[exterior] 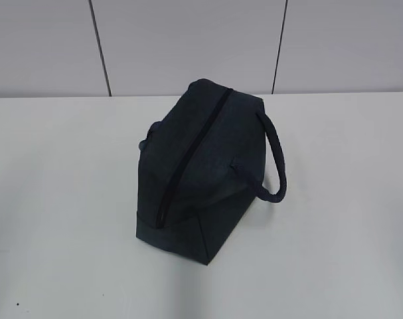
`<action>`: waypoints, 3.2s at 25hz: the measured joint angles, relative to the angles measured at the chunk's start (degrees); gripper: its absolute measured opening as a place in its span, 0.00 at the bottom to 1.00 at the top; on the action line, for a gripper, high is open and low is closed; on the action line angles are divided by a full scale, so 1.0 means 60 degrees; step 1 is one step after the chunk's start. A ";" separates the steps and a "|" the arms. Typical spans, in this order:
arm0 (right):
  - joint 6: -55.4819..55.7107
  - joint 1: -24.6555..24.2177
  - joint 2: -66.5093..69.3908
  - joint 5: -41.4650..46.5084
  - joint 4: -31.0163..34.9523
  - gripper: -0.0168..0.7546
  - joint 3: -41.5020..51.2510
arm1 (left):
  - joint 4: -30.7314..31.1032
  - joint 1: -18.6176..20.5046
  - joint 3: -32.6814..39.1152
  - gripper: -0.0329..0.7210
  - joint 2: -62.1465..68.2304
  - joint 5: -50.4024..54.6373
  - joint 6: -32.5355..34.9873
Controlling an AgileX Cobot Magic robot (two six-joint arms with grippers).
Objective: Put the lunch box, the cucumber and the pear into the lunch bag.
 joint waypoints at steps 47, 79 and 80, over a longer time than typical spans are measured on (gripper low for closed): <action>0.0051 0.0000 -0.1994 -0.0335 -0.0038 0.49 0.0494 | -0.0344 0.2119 0.0571 0.41 -0.3900 0.0295 0.0039; 0.0051 0.0976 -0.2324 -0.0340 -0.0055 0.49 0.0494 | -0.0354 0.3972 0.0571 0.36 -0.3900 0.0286 0.0039; 0.0051 0.0976 -0.2324 -0.0340 -0.0055 0.49 0.0494 | -0.0354 0.3972 0.0571 0.36 -0.3900 0.0286 0.0039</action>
